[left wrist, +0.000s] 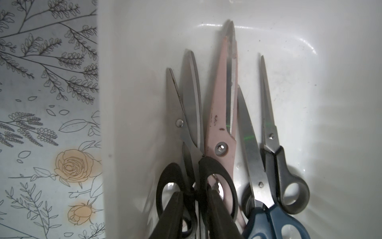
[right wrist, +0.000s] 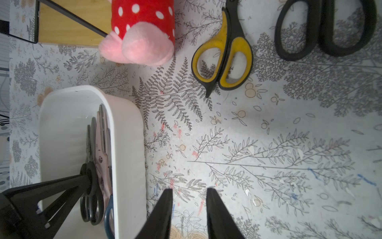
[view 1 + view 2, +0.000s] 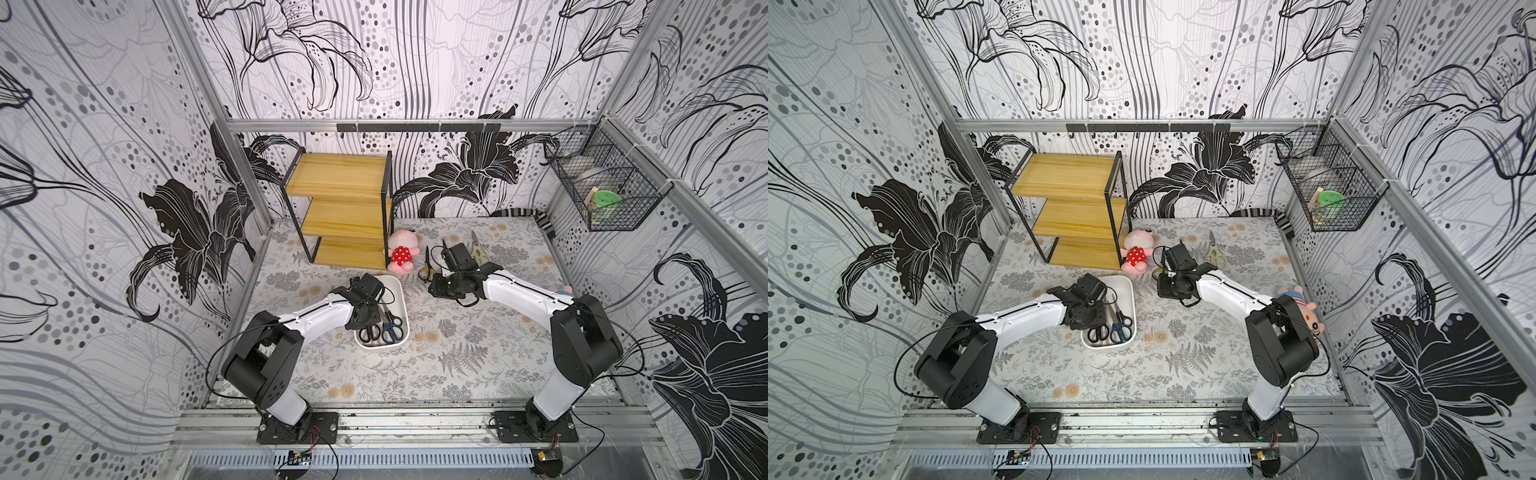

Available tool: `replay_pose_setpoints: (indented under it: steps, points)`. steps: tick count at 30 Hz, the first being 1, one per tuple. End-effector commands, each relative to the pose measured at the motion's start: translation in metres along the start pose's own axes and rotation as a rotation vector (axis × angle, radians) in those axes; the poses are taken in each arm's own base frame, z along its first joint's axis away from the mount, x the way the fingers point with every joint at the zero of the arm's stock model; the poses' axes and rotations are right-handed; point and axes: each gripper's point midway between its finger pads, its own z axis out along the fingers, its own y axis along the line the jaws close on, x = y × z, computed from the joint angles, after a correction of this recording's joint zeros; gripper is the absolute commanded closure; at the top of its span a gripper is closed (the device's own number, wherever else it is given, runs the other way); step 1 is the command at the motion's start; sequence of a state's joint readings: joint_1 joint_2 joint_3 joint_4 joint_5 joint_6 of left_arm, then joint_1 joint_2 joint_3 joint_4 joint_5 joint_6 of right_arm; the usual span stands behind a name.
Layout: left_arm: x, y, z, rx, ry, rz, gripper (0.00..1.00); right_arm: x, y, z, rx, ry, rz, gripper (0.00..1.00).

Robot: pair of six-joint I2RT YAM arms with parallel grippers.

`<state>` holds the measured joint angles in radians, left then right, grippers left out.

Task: Take the scissors out of the storage box
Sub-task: Pick up the scissors from the storage box.

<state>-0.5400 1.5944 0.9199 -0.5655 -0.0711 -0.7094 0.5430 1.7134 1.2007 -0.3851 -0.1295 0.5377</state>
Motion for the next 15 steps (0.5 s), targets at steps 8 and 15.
replay_pose_setpoints:
  steps: [8,15]
  points:
    - [0.004,-0.002,0.017,-0.004,0.044,0.013,0.74,-0.006,-0.001,0.002,0.020,0.000,-0.020,0.68]
    - [0.007,-0.002,0.018,-0.004,0.055,0.021,0.72,-0.008,0.000,0.003,0.022,-0.003,-0.023,0.68]
